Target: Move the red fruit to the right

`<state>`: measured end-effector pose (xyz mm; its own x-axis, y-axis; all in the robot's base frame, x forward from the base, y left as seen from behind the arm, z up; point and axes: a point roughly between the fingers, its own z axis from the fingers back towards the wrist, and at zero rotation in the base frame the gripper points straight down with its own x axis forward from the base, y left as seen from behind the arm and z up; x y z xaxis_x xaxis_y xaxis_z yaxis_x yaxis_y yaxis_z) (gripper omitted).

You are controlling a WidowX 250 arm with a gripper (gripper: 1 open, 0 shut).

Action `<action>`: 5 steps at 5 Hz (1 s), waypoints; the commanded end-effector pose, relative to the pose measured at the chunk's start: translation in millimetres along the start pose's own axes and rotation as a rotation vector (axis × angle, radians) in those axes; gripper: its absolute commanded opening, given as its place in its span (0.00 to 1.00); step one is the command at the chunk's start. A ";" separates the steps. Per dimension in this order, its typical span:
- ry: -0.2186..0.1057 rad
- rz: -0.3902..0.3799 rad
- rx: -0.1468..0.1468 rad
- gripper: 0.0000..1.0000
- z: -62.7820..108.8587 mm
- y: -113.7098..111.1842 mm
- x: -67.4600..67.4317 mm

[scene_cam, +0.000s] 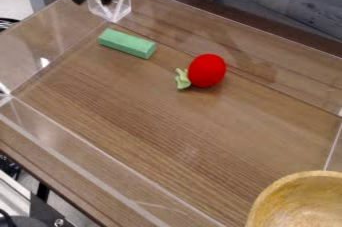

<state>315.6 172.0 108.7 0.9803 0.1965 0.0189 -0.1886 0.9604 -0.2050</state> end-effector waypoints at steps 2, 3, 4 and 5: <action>-0.059 0.066 0.055 1.00 18.4 -3.0 -21.6; -0.045 0.031 0.054 1.00 11.1 -10.0 -22.6; -0.034 -0.004 0.057 1.00 5.5 -16.7 -21.7; -0.035 -0.027 0.061 1.00 9.7 -8.0 -24.5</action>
<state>290.0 157.2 94.8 0.9834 0.1808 -0.0156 -0.1807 0.9677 -0.1759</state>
